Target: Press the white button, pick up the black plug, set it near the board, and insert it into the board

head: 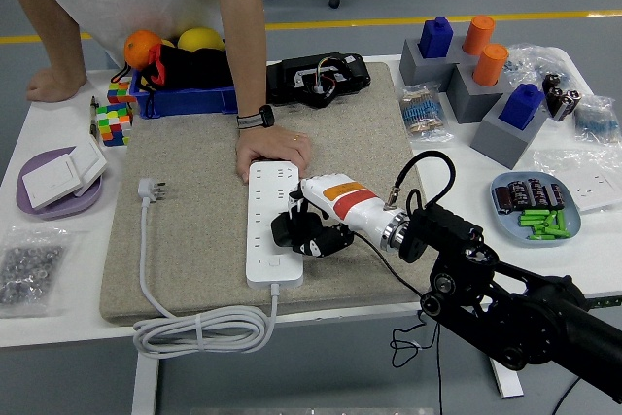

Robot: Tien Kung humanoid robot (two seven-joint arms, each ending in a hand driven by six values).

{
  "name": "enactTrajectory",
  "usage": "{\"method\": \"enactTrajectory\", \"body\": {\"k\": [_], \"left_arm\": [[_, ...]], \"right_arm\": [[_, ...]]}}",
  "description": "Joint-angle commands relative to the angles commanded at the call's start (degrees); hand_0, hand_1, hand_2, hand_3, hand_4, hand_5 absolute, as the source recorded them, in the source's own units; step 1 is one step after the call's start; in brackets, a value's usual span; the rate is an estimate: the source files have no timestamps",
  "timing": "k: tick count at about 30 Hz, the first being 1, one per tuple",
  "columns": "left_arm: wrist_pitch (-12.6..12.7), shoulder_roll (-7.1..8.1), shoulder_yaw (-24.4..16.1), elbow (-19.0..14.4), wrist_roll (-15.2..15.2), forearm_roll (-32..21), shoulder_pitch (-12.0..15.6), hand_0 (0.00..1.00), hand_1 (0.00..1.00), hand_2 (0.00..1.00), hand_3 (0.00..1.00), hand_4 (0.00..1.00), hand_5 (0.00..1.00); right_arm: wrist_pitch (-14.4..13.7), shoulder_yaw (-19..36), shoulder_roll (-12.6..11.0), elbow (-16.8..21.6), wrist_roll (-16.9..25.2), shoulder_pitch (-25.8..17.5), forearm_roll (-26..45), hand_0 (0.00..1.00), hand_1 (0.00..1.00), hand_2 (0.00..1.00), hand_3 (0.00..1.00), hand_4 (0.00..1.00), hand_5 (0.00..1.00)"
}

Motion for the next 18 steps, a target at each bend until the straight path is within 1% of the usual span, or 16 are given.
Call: {"method": "enactTrajectory", "body": {"k": [8,18], "left_arm": [[0.01,0.05,0.07,0.00,-0.01,-0.20,-0.04,0.824,0.790,0.745,0.791,0.574,0.481],[0.03,0.05,0.05,0.00,-0.01,-0.20,-0.08,0.824,0.787,0.744,0.791,0.574,0.481]], "right_arm": [[1.72,-0.77,-0.15,-0.16,-2.30,0.81,-2.19,0.275,0.346,0.354,0.515,0.797,0.002],[2.13,-0.69,-0.20,-0.30,-2.76,0.67,-2.51,0.283,0.347,0.354,0.525,0.798,0.002]]}}
